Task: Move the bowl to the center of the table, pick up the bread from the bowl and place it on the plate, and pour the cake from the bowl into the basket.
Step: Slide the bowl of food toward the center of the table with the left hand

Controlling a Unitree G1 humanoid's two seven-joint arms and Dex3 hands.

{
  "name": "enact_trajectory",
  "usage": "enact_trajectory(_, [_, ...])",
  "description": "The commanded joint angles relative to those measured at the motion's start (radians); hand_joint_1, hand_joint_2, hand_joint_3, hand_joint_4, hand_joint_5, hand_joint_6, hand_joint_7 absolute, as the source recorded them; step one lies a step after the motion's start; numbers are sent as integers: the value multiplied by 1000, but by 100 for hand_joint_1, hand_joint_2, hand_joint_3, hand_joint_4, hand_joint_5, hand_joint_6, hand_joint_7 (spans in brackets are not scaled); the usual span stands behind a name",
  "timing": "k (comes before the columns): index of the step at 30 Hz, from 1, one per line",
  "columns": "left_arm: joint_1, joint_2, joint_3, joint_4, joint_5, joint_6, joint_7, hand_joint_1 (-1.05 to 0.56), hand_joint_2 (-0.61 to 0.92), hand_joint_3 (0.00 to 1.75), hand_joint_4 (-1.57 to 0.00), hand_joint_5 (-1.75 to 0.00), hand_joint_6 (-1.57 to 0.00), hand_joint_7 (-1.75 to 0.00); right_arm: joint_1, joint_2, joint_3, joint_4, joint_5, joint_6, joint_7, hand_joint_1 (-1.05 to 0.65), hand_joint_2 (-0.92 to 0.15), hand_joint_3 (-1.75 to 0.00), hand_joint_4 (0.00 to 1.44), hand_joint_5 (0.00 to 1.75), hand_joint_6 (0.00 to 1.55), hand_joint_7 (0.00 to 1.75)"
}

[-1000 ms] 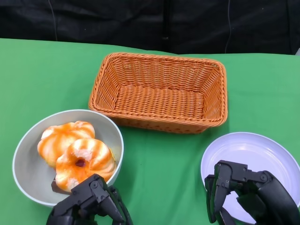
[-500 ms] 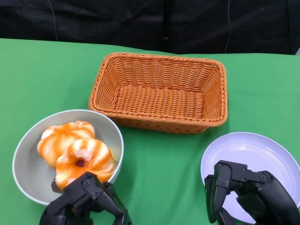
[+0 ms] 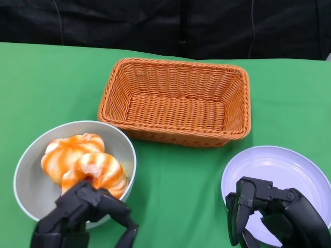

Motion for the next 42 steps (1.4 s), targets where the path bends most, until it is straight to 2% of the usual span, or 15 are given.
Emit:
enact_trajectory(1, [-11, 11, 27, -11, 3, -21, 11, -43, 71, 69, -60, -149, -46, -111, 3, -9, -2, -3, 3, -6, -3, -38, -20, -165, 85, 175, 74, 160])
enact_trajectory(3, [-11, 9, 41, -18, 8, -19, 17, -43, 71, 72, -56, -145, -39, -108, 2, -8, -3, 1, 3, -11, -2, -38, -21, -164, 85, 175, 74, 160])
enact_trajectory(7, [-19, -7, 75, -16, 39, -35, 43, -44, 72, 69, -53, -135, -37, -101, 1, -6, -2, 6, 3, -17, -3, -38, -21, -164, 85, 175, 75, 159])
enact_trajectory(9, [-26, -14, 96, -12, 68, -49, 63, -46, 74, 66, -47, -131, -35, -96, 1, -5, -2, 7, 3, -18, -3, -39, -21, -164, 85, 175, 75, 159])
enact_trajectory(14, [-29, -18, 104, -7, 87, -57, 77, -46, 76, 61, -46, -129, -36, -93, 1, -6, -2, 8, 3, -19, -3, -39, -21, -164, 86, 175, 75, 159])
enact_trajectory(15, [-41, -15, 139, -10, 112, -59, 97, -47, 77, 61, -43, -127, -35, -92, 2, -6, -1, 6, 2, -18, -4, -39, -21, -164, 86, 175, 75, 159])
enact_trajectory(17, [-56, -13, 186, -13, 147, -62, 123, -49, 86, 47, -35, -118, -32, -89, 3, -7, -1, 3, 0, -16, -4, -39, -21, -164, 86, 175, 75, 159])
enact_trajectory(21, [-78, -12, 236, -33, 162, -26, 159, -52, 92, 33, -32, -110, -32, -79, 8, -8, 2, 1, 13, -10, 2, -38, -21, -164, 86, 175, 75, 159])
enact_trajectory(29, [-104, 46, 332, -88, 191, 94, 178, -58, 92, 29, -18, -104, -18, -64, 13, -8, 3, -10, 1, -10, -5, -38, -20, -165, 85, 175, 75, 160])
enact_trajectory(36, [-125, 105, 392, -105, 212, 168, 175, -58, 92, 33, -3, -95, -11, -52, 16, -11, 1, -18, 2, 0, -8, -37, -18, -168, 85, 175, 75, 159])
enact_trajectory(42, [-147, 140, 421, -129, 211, 285, 172, -60, 92, 37, 0, -70, -9, -40, 17, -11, -1, -18, 2, -2, -7, -37, -19, -167, 85, 175, 75, 160])
